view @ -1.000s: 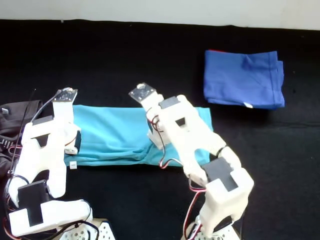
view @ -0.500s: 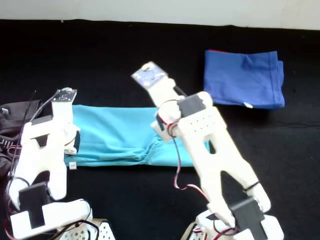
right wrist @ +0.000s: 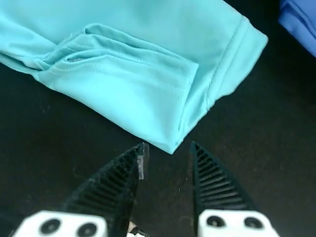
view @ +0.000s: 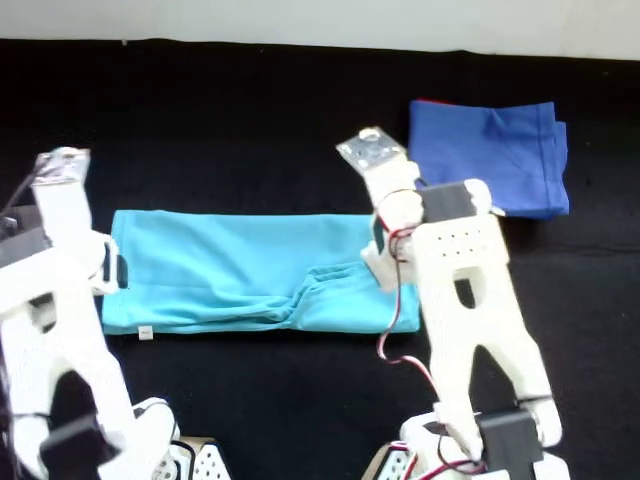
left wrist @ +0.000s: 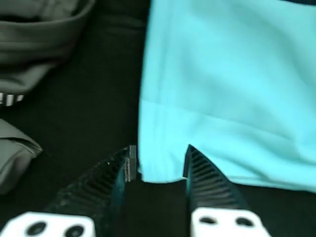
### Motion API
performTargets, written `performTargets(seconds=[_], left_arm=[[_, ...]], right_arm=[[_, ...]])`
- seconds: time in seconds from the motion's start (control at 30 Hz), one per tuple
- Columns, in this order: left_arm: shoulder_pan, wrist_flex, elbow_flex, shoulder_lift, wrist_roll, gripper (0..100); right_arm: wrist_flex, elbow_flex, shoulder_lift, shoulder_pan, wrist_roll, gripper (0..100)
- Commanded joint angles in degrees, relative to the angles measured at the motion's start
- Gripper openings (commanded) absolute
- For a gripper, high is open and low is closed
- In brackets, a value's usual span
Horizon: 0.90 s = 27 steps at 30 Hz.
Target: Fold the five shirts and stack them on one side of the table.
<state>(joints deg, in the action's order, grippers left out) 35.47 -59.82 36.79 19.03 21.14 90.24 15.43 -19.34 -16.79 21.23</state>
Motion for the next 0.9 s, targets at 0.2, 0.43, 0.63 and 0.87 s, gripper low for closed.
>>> performTargets(seconds=[0.2, 0.43, 0.63, 0.87], left_arm=[[-1.4, -0.9, -18.5, -26.6, 0.4, 19], [-4.6, -6.1, -27.7, -40.2, -2.1, 19], [-4.5, -13.7, -38.0, -48.9, -2.5, 19], [-4.3, -23.8, -50.9, -58.0, -2.2, 4]], right_arm=[[0.9, 10.0, -13.9, 6.7, 4.2, 14.0], [1.3, 16.3, -23.6, 10.2, 5.2, 14.0], [1.0, 22.2, -29.5, 13.8, 7.1, 14.0], [-6.1, 32.1, -30.6, 15.7, 7.7, 10.8]])
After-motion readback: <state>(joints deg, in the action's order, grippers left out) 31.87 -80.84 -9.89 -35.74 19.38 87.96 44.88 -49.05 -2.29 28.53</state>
